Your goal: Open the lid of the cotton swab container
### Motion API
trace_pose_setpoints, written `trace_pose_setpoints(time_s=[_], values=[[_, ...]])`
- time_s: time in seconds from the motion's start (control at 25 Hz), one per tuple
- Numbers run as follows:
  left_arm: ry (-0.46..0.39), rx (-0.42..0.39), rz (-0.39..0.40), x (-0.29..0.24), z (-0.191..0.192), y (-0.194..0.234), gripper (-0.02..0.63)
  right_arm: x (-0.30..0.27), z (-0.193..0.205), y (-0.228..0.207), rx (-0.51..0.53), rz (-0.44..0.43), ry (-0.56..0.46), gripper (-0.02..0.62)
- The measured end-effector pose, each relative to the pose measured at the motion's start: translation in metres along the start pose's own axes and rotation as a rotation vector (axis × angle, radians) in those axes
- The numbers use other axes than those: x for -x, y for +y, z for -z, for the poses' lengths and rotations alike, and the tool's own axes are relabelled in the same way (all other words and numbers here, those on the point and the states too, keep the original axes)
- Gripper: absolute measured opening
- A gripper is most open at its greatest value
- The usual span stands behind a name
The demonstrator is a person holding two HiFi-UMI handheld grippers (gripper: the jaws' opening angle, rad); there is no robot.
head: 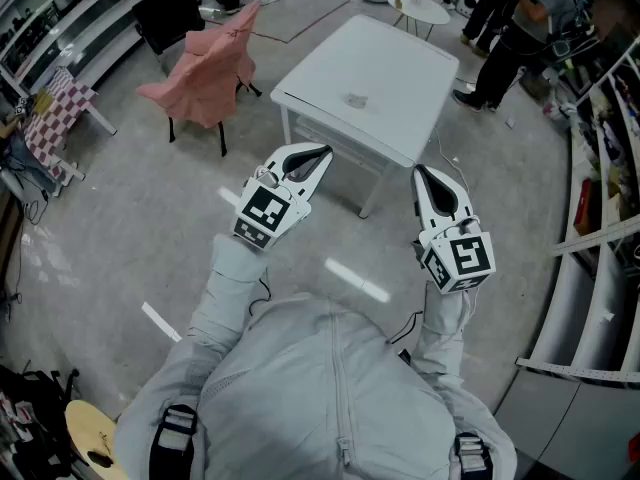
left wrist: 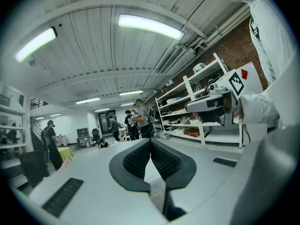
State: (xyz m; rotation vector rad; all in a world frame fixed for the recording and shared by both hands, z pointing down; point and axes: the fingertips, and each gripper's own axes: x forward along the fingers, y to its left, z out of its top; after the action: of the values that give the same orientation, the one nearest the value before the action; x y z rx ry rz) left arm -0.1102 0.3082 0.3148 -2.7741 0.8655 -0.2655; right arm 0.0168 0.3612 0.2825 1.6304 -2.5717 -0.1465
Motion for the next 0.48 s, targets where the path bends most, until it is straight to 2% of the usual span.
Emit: trace_pose_setpoints(time_s=[0.48], values=[[0.008,0.025,-0.012,-0.021,-0.002,-0.013,0.023,0.009,0.005,-0.029,-0.048,-0.005,-0.029,0.034]])
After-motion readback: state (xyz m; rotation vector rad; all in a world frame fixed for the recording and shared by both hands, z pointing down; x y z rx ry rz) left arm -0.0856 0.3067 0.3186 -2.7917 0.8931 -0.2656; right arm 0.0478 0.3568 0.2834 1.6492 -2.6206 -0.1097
